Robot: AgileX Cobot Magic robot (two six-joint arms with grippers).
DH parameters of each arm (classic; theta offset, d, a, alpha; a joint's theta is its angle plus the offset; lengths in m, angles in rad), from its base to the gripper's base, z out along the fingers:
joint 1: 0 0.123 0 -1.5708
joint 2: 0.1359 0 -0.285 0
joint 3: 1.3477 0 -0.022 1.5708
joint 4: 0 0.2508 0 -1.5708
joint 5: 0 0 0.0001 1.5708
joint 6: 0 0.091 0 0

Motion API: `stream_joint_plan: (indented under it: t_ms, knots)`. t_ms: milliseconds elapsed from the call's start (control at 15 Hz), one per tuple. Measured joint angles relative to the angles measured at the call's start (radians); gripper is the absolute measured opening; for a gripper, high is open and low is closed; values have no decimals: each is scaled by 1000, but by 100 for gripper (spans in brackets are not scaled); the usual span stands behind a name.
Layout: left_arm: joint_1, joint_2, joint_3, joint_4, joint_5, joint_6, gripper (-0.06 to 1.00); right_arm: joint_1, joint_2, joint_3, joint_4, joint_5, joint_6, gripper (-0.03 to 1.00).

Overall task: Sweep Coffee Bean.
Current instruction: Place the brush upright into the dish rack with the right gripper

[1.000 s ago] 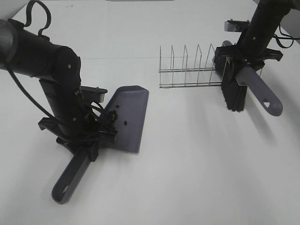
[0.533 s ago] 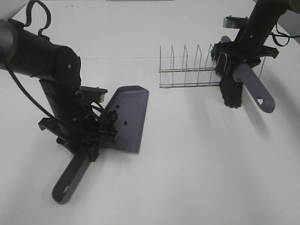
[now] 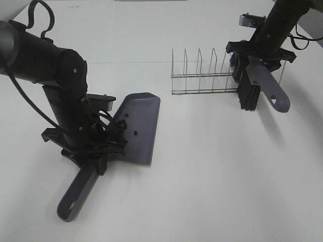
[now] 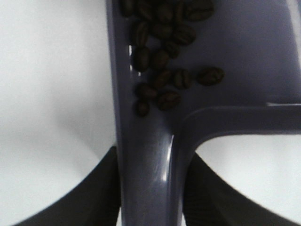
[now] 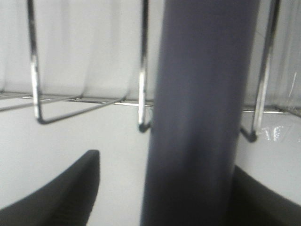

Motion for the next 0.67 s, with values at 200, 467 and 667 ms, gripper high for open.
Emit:
stream_joint_plan:
  t_ms: [200, 467, 667]
  knots:
    - [0, 0, 0, 0, 0, 0, 33, 3, -24, 0, 11, 1, 16, 68]
    - [0, 0, 0, 0, 0, 0, 33, 3, -83, 0, 9, 1, 20, 69]
    - [0, 0, 0, 0, -2, 0, 33, 3, -103, 0, 10, -4, 20, 69]
